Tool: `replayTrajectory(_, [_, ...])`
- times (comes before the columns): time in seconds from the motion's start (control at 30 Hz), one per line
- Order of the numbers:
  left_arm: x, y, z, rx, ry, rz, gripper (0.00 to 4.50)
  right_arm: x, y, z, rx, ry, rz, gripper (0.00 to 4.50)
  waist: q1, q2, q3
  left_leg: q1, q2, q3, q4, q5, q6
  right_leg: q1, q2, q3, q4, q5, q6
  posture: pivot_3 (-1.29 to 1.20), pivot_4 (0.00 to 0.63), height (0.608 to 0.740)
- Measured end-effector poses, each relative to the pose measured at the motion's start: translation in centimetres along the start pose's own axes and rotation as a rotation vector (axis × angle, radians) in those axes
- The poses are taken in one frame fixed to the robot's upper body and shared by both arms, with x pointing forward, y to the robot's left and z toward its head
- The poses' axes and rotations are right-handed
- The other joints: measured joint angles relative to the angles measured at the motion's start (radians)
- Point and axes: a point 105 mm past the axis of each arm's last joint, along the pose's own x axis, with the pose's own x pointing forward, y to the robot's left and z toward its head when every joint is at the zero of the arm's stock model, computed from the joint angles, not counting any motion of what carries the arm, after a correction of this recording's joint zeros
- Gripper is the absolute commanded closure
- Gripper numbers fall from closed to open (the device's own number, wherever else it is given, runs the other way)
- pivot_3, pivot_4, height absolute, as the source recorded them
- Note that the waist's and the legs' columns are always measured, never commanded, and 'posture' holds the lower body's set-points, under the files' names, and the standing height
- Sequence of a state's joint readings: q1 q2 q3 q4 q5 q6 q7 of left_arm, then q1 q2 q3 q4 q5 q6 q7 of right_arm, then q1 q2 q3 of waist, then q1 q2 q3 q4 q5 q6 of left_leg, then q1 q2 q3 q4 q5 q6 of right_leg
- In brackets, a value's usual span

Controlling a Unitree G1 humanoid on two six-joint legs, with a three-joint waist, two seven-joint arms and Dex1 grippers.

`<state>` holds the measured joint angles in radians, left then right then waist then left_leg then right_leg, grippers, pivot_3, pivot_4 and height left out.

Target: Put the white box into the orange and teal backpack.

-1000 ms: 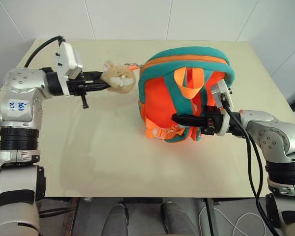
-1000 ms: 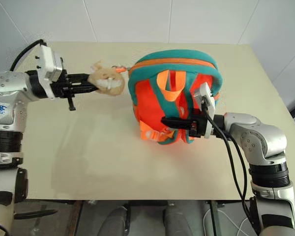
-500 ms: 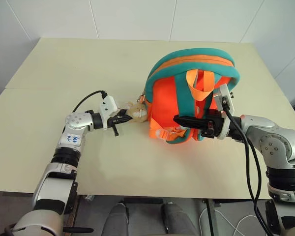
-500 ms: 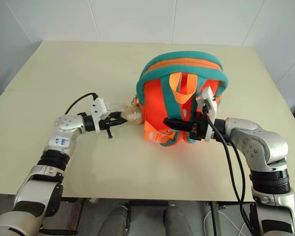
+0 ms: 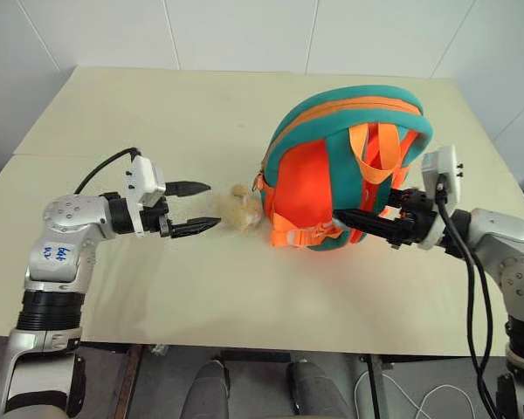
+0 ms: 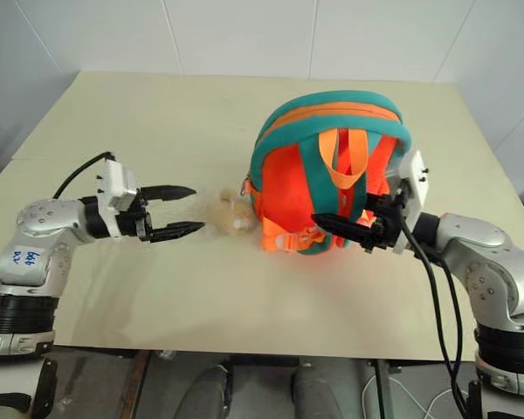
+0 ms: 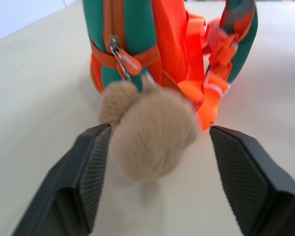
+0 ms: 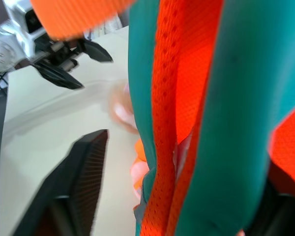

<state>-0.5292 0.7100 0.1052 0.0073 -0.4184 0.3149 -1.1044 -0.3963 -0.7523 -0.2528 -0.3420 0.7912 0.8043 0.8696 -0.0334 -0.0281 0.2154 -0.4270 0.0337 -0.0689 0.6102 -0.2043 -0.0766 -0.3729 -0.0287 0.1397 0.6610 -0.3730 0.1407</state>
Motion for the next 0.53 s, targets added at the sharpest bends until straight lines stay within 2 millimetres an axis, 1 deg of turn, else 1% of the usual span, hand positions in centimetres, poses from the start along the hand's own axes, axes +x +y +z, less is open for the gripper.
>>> replayTrajectory(0.03, [-0.4,-0.3,0.1,-0.008,0.01,-0.002,0.01,-0.7,-0.2,-0.3,-0.022,0.024,-0.018,0.01,0.002,0.0,0.0,0.0,0.0,0.0,0.0,0.0,0.0,0.0,0.0,0.0,-0.001,0.0,0.0,0.0,0.15,0.74])
replayTrajectory(0.1, [-1.2,-0.4,0.1,-0.026,0.03,0.011,0.01,-2.1,-0.8,-0.9,-0.062,0.065,-0.062,0.01,0.002,0.0,0.0,0.0,0.0,0.0,-0.001,0.0,0.001,0.0,0.0,0.0,-0.001,0.0,0.0,0.0,0.15,0.74])
replayTrajectory(0.2, [-1.2,-0.7,0.3,-0.031,0.025,0.01,0.01,-3.4,-1.3,-0.9,-0.113,0.091,-0.083,0.01,0.002,0.0,0.0,0.0,0.0,0.0,0.0,0.0,0.001,0.0,0.0,0.0,-0.001,0.0,0.0,0.0,0.15,0.74])
replayTrajectory(0.27, [-1.5,-0.7,0.1,-0.041,0.032,0.014,0.01,-4.4,-1.8,-1.0,-0.137,0.117,-0.108,0.01,0.0,0.0,0.0,0.0,0.0,0.001,0.0,0.0,0.001,0.0,0.0,0.0,-0.001,0.0,0.0,0.0,0.15,0.74])
replayTrajectory(0.37, [-1.5,-0.6,0.2,-0.025,0.028,0.018,0.01,-5.4,-2.8,-0.8,-0.178,0.118,-0.167,0.01,-0.001,0.0,0.0,0.001,0.0,0.001,0.0,0.0,0.0,0.0,0.0,0.001,-0.001,0.0,0.0,0.0,0.15,0.74])
replayTrajectory(0.4, [-1.4,-0.6,0.3,-0.018,0.026,0.016,0.01,-5.6,-2.9,-1.0,-0.196,0.128,-0.178,0.01,-0.001,0.0,0.0,0.001,0.0,0.001,0.0,0.0,0.0,0.0,0.0,0.001,-0.001,0.0,0.0,0.0,0.15,0.74])
replayTrajectory(0.53, [-1.5,-0.7,0.2,-0.013,0.025,0.014,0.01,-6.3,-2.7,-2.8,-0.226,0.198,-0.186,0.01,0.002,0.0,0.0,0.001,0.0,0.001,-0.001,0.0,0.001,0.0,0.0,0.001,-0.002,0.0,0.0,0.0,0.15,0.74])
